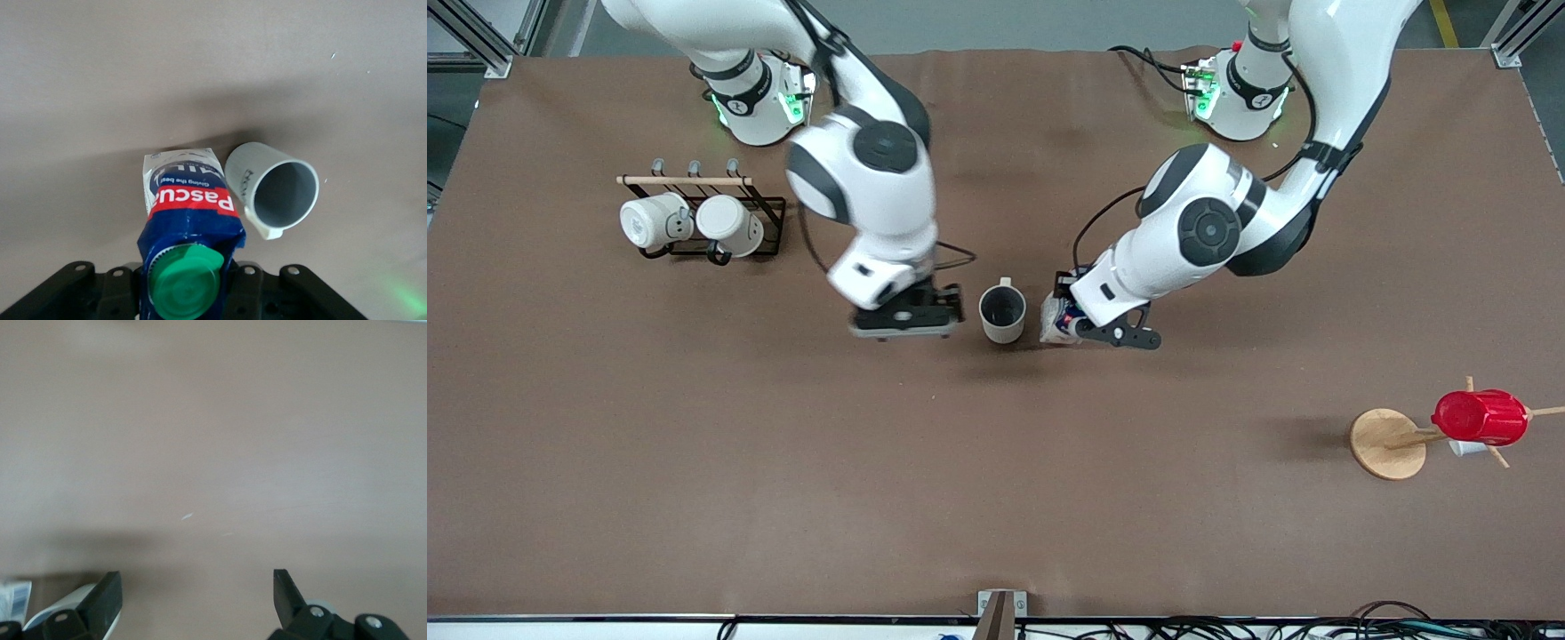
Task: Place cup and milk on table
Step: 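Release the mug with the right gripper and withdraw it toward its base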
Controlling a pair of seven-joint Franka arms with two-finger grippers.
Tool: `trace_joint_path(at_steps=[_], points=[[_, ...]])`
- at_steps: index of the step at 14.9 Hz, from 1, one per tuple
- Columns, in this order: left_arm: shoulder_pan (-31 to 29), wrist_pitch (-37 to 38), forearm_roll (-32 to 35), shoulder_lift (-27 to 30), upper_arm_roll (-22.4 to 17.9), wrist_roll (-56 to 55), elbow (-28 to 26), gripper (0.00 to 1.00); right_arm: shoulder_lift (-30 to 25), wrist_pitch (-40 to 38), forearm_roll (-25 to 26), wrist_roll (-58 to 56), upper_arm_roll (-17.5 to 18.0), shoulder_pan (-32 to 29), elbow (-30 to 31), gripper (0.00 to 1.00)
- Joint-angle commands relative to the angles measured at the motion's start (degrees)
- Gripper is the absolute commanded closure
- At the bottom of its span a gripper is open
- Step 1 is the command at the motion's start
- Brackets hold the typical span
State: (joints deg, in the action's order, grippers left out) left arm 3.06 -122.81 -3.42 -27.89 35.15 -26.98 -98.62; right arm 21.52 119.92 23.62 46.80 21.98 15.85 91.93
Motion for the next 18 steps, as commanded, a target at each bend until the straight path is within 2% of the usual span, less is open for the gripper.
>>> trace_joint_path(at_steps=[1,3,5,8,11,13,15,18], points=[[2.2,0.0,8.3,-5.3,0.7,-8.4,5.2,0.83,-9.8,-2.1,-7.6,0.0,1.1,-9.8,3.1,0.0],[2.2,-1.4,10.8,-6.6,2.4,-10.7,5.4,0.83,-13.5,-7.0,-10.1,-2.3,-1.1,-13.3,2.6,0.0],[2.2,-1.5,11.2,-6.5,2.6,-10.8,5.3,0.83,-16.8,-10.5,-12.0,-8.4,-7.5,-13.3,2.6,0.0],[1.3,-0.2,11.2,-5.3,4.5,-10.1,4.0,0.82,-20.5,-16.9,-20.4,-22.7,-12.1,-17.8,2.5,0.0],[0.8,1.1,11.2,-4.5,4.8,-9.6,2.9,0.82,-22.0,-21.8,-23.6,-33.4,-19.3,-18.3,0.8,0.0],[0.8,1.2,11.2,-3.8,4.9,-9.6,2.1,0.82,-21.8,-26.8,-23.6,-40.4,-21.0,-18.3,-3.9,0.0],[0.7,1.2,11.2,-2.6,4.9,-9.4,0.3,0.81,-20.9,-31.5,-22.7,-41.2,-20.8,-18.0,-10.2,0.0],[0.3,1.2,11.2,-1.8,4.9,-9.1,-0.9,0.81,-19.6,-31.5,-23.3,-41.3,-21.1,-18.0,-9.7,0.0]])
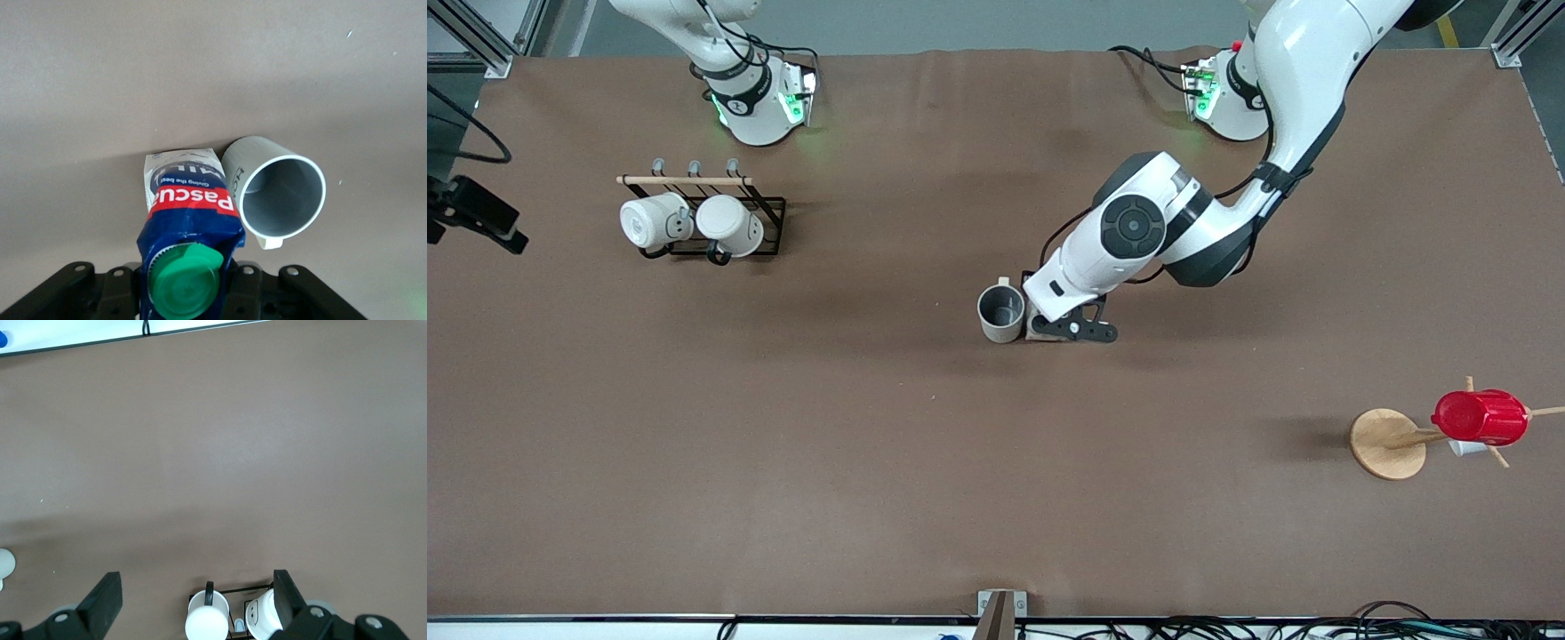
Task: Place cup and milk on table
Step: 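Release the mug with the right gripper and withdraw it toward its base, then lower the milk carton beside the mug and open the left gripper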
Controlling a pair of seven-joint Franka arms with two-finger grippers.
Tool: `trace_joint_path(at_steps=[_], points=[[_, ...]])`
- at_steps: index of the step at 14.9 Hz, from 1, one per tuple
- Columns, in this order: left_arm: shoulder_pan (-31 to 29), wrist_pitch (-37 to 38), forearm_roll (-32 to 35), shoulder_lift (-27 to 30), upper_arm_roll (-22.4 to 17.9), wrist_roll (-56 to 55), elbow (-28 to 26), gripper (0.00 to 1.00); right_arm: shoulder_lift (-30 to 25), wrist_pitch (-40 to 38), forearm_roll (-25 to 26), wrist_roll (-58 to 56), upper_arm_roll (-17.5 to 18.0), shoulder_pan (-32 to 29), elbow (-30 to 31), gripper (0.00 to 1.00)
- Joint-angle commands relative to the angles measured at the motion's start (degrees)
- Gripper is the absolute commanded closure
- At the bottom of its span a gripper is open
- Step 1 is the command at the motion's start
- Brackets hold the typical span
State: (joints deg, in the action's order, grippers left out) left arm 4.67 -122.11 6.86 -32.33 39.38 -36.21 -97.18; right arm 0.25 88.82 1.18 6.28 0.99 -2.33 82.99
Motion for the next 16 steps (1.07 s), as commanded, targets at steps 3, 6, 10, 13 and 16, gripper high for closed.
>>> trace_joint_path(at_steps=[3,6,10,13,16], points=[[-1.3,0.5,1.0,2.8,0.7,0.1,-2.8,0.79,1.7,-0.7,-0.6,-0.7,0.0,0.1,-0.1,0.0],[-1.3,0.4,1.0,2.5,0.7,0.1,-2.8,0.77,1.4,-0.5,-0.4,-0.8,0.1,0.3,1.7,0.0],[-1.2,0.2,1.0,2.4,0.7,0.2,-2.7,0.77,1.4,-0.7,-0.3,-2.8,0.1,0.2,1.6,0.0],[-1.1,0.2,1.0,2.4,0.7,0.1,-2.7,0.58,1.4,-0.7,-0.3,-3.1,0.0,0.2,1.6,0.0],[-1.1,0.4,1.0,2.5,0.7,0.1,-2.4,0.34,1.4,-0.7,-0.3,-3.1,0.0,0.1,1.6,0.0]])
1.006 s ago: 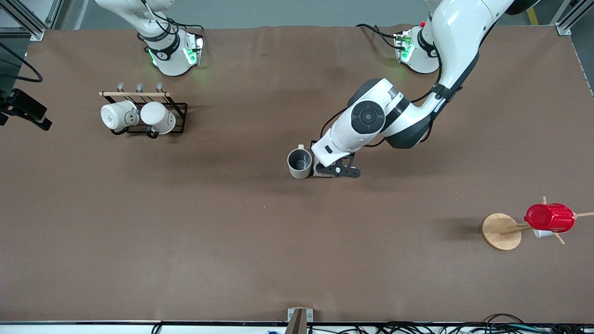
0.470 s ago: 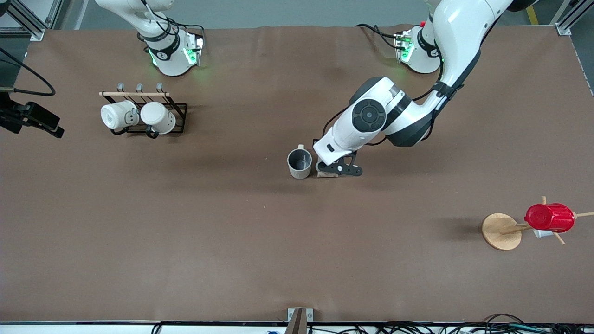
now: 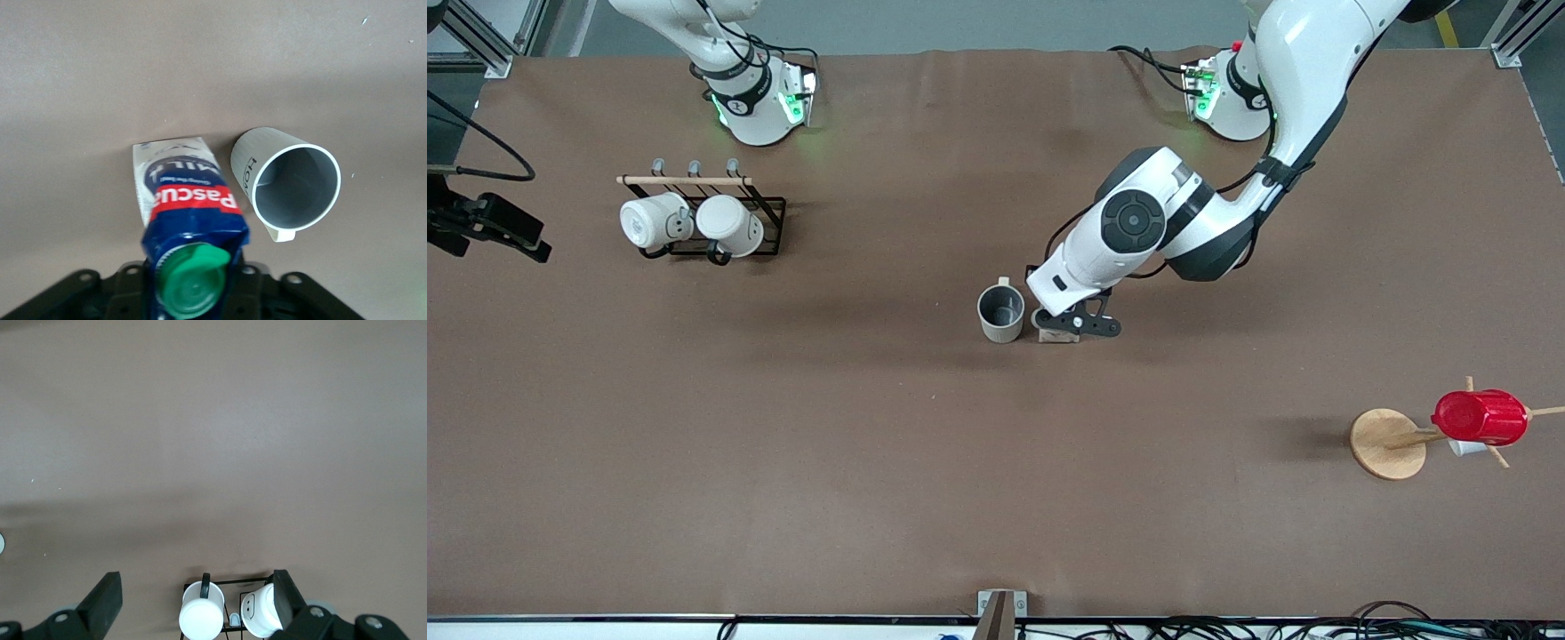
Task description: Place cup and milk on table
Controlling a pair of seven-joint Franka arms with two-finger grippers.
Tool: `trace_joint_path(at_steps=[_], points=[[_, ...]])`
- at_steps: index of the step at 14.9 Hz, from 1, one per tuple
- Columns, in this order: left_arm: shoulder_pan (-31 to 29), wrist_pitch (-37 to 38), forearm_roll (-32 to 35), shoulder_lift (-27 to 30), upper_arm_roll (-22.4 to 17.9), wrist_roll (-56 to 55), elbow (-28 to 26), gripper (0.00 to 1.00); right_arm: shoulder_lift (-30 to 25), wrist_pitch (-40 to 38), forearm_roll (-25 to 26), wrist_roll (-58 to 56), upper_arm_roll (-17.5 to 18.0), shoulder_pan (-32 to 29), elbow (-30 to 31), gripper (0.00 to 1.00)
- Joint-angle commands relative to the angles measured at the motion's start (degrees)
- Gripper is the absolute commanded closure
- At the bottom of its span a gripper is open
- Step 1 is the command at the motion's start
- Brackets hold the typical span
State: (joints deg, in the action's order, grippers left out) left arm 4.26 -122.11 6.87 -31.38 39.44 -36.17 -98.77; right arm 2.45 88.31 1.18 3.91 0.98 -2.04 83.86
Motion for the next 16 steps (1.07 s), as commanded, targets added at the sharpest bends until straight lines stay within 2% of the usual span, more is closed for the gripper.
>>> trace_joint_path(at_steps=[1,4,7,10,12,14,16], points=[[-0.7,0.4,1.0,1.7,0.7,0.0,-0.8,0.32,-0.8,-0.1,-0.3,-0.7,0.0,-0.2,0.8,0.0],[-0.8,0.5,1.0,2.7,0.8,0.0,-0.5,0.23,-0.8,-0.1,-0.3,-0.7,0.0,-0.2,0.8,0.0],[-0.8,0.5,0.3,6.9,0.6,0.0,-0.5,0.0,-0.8,0.0,-0.3,-0.7,0.0,-0.2,0.8,0.0],[-0.9,4.3,0.2,12.5,-1.1,0.2,-0.3,0.0,-0.8,0.0,-0.3,-0.7,0.0,-0.2,0.8,0.0],[-0.7,7.0,-0.8,16.8,-5.9,0.2,0.0,0.0,-0.8,0.1,-0.4,-0.5,0.0,-0.1,0.8,0.0],[-0.3,8.9,-6.1,19.7,-10.6,2.3,-0.1,0.0,-0.7,0.3,-0.5,-0.3,0.0,0.0,0.8,0.0],[-0.2,13.0,-7.8,22.6,-15.5,10.2,-0.4,0.0,-0.7,0.3,-0.8,0.0,0.0,0.0,0.8,0.0]])
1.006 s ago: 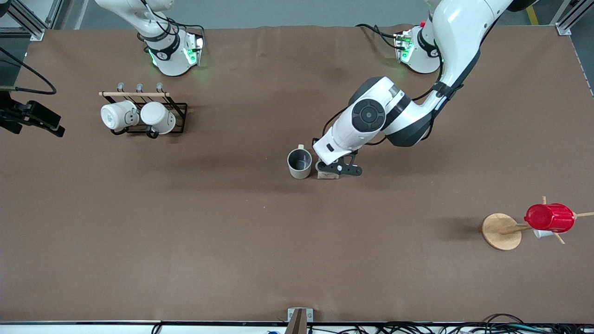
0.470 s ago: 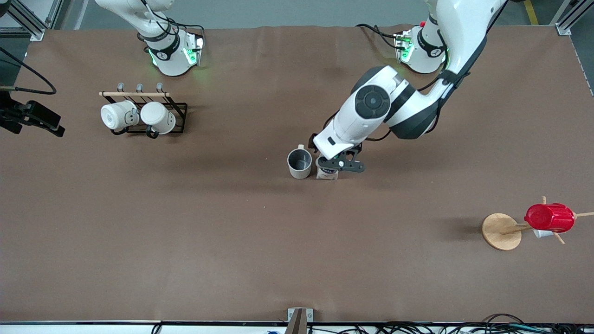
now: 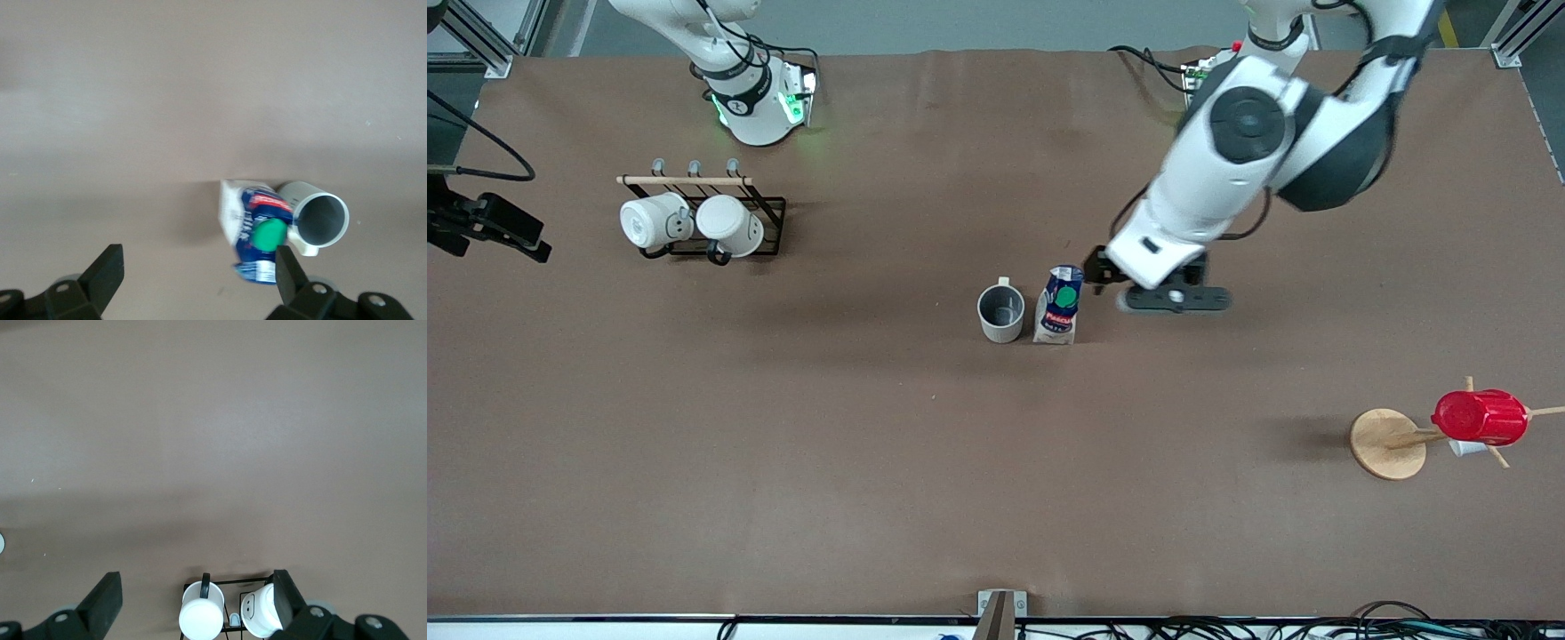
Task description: Place cup and milk on table
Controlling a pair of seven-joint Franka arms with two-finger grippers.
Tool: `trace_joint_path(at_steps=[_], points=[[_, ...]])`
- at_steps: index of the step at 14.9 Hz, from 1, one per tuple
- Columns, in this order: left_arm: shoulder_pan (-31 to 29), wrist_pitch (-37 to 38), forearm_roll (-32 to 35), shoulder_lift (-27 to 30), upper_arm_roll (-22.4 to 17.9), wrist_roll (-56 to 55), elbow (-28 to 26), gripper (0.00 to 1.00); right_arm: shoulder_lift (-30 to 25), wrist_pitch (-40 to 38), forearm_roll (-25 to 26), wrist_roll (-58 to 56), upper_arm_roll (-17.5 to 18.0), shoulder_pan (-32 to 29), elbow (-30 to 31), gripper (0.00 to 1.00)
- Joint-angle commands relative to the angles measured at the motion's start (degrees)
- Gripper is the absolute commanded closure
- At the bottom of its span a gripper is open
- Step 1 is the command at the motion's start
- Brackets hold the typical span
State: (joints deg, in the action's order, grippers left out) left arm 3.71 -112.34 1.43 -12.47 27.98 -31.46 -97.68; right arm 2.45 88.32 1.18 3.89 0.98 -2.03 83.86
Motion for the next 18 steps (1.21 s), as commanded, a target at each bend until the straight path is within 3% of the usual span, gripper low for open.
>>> trace_joint_path(at_steps=[1,5,10,14,18], points=[[0.3,5.4,-2.7,4.9,-6.2,8.8,-1.5,0.0,-0.8,0.3,-0.9,0.2,0.0,0.0,0.8,0.0],[0.4,10.6,-3.5,10.5,-15.3,16.6,-1.6,0.0,-0.8,0.4,-1.0,0.2,0.0,0.0,0.8,0.0],[0.4,13.8,-3.5,16.5,-23.2,27.4,-3.0,0.0,-0.7,0.3,-1.0,0.2,0.1,0.0,0.8,0.0],[0.4,17.3,-2.7,18.6,-27.3,30.7,-2.3,0.0,-0.7,0.3,-1.0,0.2,0.0,0.0,0.8,0.0],[-0.1,20.4,-2.8,20.0,-28.1,34.9,-1.5,0.0,-0.8,0.1,-1.0,0.2,0.0,0.0,0.8,0.0]])
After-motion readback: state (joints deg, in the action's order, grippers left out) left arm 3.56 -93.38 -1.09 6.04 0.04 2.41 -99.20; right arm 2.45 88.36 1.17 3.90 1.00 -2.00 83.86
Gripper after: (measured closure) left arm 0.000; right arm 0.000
